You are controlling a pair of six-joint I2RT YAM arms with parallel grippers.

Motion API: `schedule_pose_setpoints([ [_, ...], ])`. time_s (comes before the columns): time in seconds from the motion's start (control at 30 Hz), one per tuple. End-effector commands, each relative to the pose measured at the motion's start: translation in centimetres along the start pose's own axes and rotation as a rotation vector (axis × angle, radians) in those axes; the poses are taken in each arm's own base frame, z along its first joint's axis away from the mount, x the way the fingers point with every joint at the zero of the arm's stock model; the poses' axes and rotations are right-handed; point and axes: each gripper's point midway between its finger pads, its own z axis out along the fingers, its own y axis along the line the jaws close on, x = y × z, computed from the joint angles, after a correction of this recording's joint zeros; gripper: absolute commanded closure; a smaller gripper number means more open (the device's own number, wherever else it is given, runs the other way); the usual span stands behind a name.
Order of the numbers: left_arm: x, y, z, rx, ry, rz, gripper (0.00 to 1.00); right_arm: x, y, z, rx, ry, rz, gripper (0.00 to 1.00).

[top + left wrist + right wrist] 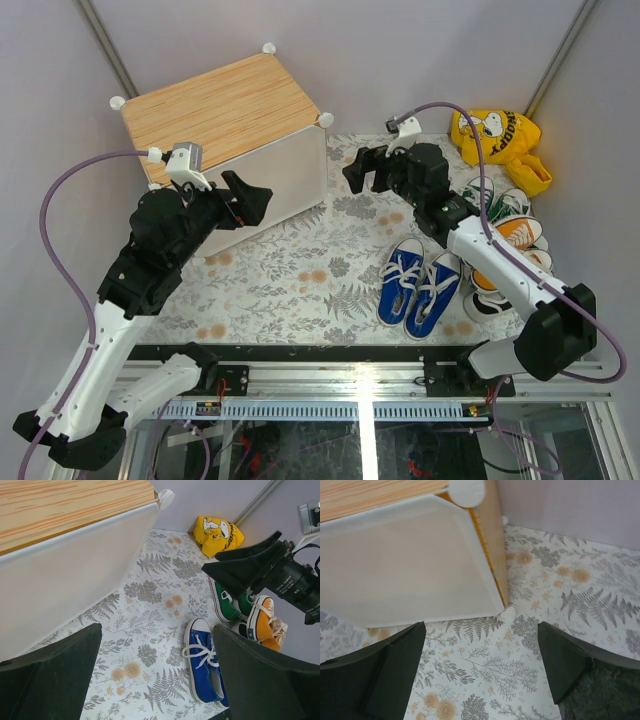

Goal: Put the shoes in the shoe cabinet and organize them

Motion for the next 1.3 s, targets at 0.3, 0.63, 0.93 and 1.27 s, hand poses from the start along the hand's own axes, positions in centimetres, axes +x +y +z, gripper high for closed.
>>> schedule_pose_setpoints([
  [0.3,-3.1,-1.0,-0.9,0.025,-0.099,0.04,0.09,-2.7,7.9,2.3,-0.508,-0.1,-0.311,0.0],
  [0.63,-2.6,0.4,-1.2,-0.021,-0.109,0.08,0.09,-3.4,5.9,4.3,-0.588,-0.242,-0.317,0.0],
  [0.93,-4.0,2.5,-1.2,-0.137,-0.178,0.119,0.09,-1.9,6.6,3.4,-0.837,-0.292,-0.277,0.0],
  [1.27,-3.0,3.7,-0.9,-0.18,-0.177,0.131,0.09,-1.9,6.1,2.3,-1.041,-0.349,-0.212,0.01],
])
